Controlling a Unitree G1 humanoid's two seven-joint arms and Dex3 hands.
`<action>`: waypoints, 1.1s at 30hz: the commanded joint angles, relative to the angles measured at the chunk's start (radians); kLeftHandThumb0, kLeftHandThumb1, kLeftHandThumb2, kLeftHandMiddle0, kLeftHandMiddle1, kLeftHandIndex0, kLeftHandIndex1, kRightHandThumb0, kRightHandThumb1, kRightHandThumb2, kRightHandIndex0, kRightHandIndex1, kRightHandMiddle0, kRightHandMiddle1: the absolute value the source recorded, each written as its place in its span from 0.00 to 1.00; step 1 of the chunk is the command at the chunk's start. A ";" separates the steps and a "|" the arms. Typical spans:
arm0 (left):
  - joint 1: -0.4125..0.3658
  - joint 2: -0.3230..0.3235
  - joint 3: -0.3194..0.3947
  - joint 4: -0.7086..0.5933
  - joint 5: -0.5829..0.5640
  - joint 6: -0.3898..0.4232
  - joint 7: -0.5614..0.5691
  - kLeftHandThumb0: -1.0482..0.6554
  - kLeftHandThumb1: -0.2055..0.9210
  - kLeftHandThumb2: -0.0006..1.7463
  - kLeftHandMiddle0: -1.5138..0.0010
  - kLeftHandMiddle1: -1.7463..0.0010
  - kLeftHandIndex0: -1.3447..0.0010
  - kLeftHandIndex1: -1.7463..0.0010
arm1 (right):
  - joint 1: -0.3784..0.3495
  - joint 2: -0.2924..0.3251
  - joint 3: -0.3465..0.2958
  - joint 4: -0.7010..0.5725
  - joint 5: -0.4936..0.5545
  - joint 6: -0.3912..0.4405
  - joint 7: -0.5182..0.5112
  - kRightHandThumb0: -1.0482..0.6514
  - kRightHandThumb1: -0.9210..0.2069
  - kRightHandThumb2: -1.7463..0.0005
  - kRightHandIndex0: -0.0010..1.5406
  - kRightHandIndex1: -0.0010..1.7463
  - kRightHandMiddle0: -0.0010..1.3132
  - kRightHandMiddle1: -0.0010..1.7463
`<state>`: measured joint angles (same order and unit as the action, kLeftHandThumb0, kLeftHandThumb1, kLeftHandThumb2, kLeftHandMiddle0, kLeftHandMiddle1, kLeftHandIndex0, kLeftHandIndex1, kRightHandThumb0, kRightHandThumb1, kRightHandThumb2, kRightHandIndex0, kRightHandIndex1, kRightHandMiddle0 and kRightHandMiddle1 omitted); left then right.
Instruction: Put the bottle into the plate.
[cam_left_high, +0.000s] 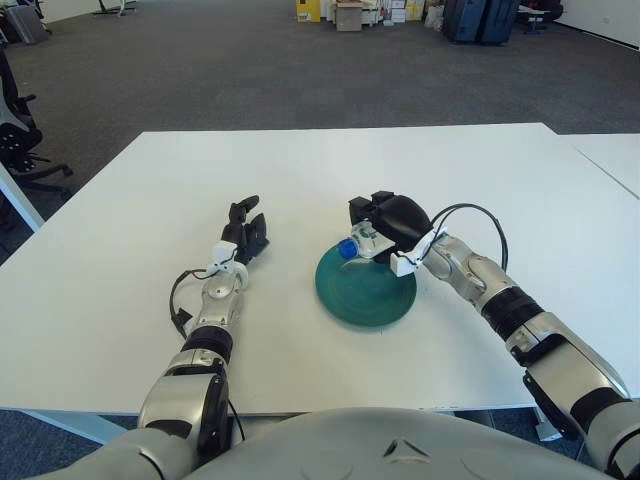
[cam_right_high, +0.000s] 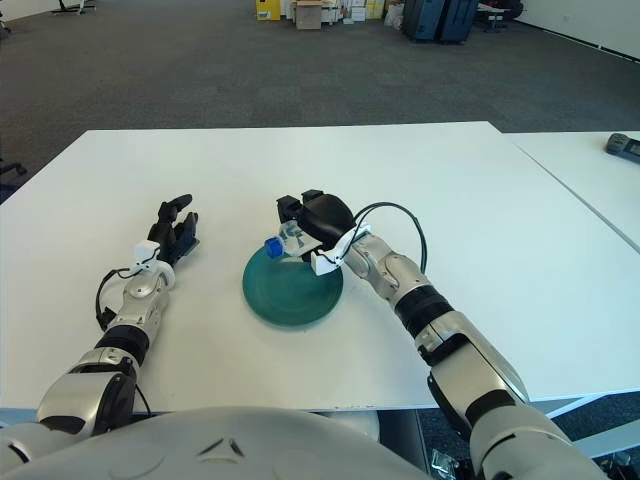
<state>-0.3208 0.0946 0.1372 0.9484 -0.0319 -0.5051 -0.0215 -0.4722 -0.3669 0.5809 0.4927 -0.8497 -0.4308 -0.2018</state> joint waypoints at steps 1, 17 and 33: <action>-0.007 -0.009 -0.001 0.028 -0.005 0.013 -0.011 0.18 1.00 0.47 0.68 0.91 1.00 0.47 | 0.007 0.000 0.004 -0.038 -0.019 0.010 0.006 0.62 0.82 0.03 0.55 1.00 0.48 1.00; -0.008 -0.016 -0.002 0.032 -0.006 0.004 -0.028 0.18 1.00 0.47 0.70 0.92 1.00 0.47 | 0.064 0.007 0.003 -0.134 -0.001 0.041 0.129 0.62 0.82 0.03 0.55 0.99 0.48 1.00; 0.001 -0.020 -0.007 0.010 0.000 -0.003 -0.018 0.18 1.00 0.49 0.70 0.93 1.00 0.48 | 0.118 0.016 -0.004 -0.173 0.026 0.057 0.204 0.62 0.82 0.04 0.55 1.00 0.48 1.00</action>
<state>-0.3265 0.0786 0.1321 0.9548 -0.0311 -0.5177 -0.0396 -0.3552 -0.3565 0.5941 0.3401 -0.8420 -0.3808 0.0039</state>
